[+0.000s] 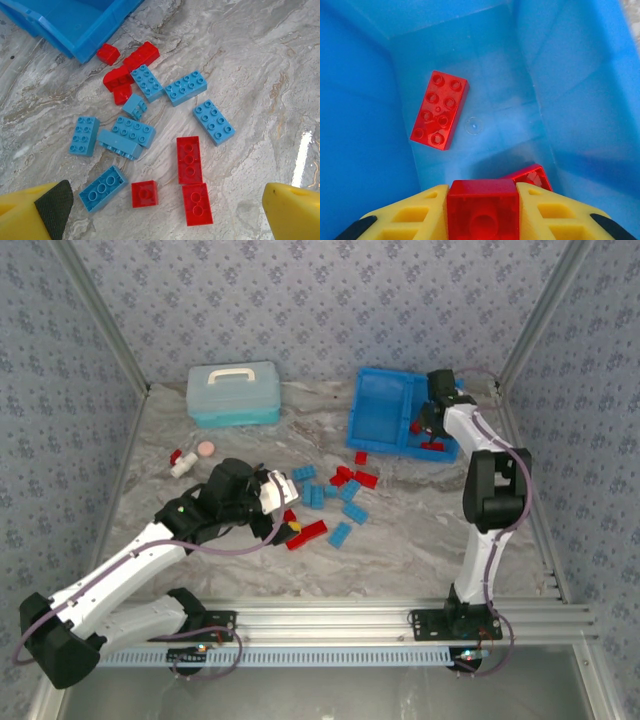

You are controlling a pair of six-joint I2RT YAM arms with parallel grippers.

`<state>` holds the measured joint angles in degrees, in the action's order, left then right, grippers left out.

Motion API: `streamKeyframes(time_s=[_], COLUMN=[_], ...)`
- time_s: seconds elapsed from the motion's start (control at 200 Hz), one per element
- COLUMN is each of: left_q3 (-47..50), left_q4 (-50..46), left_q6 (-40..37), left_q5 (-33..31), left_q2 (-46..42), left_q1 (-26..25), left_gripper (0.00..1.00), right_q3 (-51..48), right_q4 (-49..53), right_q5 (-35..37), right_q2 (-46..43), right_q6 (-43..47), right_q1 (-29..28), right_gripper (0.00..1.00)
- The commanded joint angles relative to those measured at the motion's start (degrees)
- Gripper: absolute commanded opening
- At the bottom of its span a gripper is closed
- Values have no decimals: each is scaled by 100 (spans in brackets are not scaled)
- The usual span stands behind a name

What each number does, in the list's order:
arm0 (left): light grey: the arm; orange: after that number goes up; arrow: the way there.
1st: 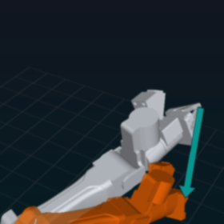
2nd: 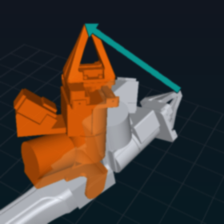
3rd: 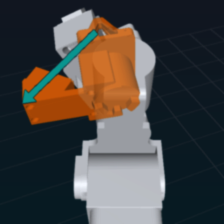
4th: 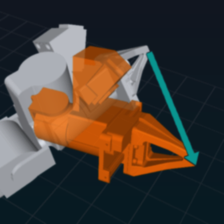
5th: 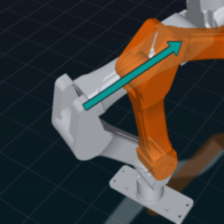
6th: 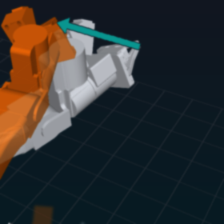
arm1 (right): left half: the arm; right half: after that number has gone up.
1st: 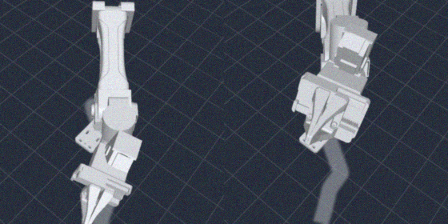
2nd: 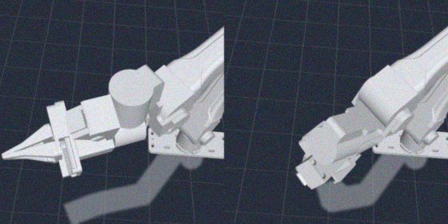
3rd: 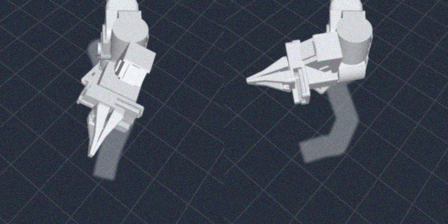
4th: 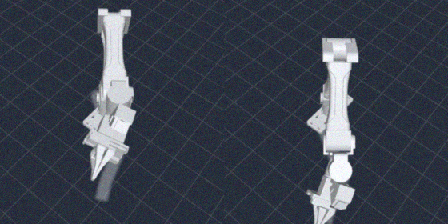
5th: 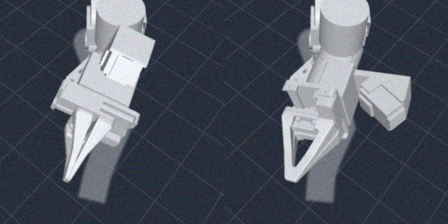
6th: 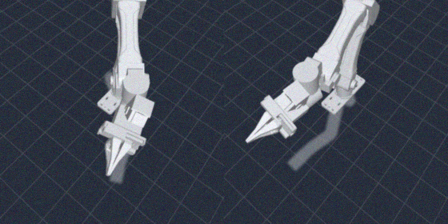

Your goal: Sort the legos into containers by color

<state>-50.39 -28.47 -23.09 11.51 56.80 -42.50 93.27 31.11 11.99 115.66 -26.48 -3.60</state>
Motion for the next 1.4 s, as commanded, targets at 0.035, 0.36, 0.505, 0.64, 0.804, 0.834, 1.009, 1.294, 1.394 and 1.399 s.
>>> streamKeyframes(time_s=[0.035,0.36,0.505,0.64,0.804,0.834,1.009,1.294,1.394,1.399], left_q3=[-76,-85,-100,-83,-136,-136,-120,-120,-111,-111], left_q4=[9,6,-30,-1,-52,-61,-42,-71,-96,-92], left_q6=[37,53,46,33,64,68,70,29,-18,-19], left_q5=[47,70,62,57,132,132,102,22,-43,-47], left_q2=[41,73,78,60,146,148,115,121,131,130], left_q1=[-29,-38,-39,-39,-41,-47,-64,-65,-65,-61], left_gripper=[99,99,99,99,99,99,99,99,99,99], right_q3=[400,90,-834,-1688,-1690,-1633,-1094,-380,-270,-259], right_q4=[540,596,176,-363,111,252,1087,1665,1667,1673], right_q5=[-103,-244,-135,-370,-909,-922,-1523,-1648,-1391,-1392], right_q2=[400,-465,-1440,-2076,-1670,-1550,-1011,-66,230,243], right_q6=[11,217,592,1680,3519,3777,4822,5853,5946,5945], right_q1=[86,3,-488,-1224,-1936,-1996,-1937,-1978,-1989,-1988], right_gripper=[41,58,59,61,60,60,63,71,77,78])
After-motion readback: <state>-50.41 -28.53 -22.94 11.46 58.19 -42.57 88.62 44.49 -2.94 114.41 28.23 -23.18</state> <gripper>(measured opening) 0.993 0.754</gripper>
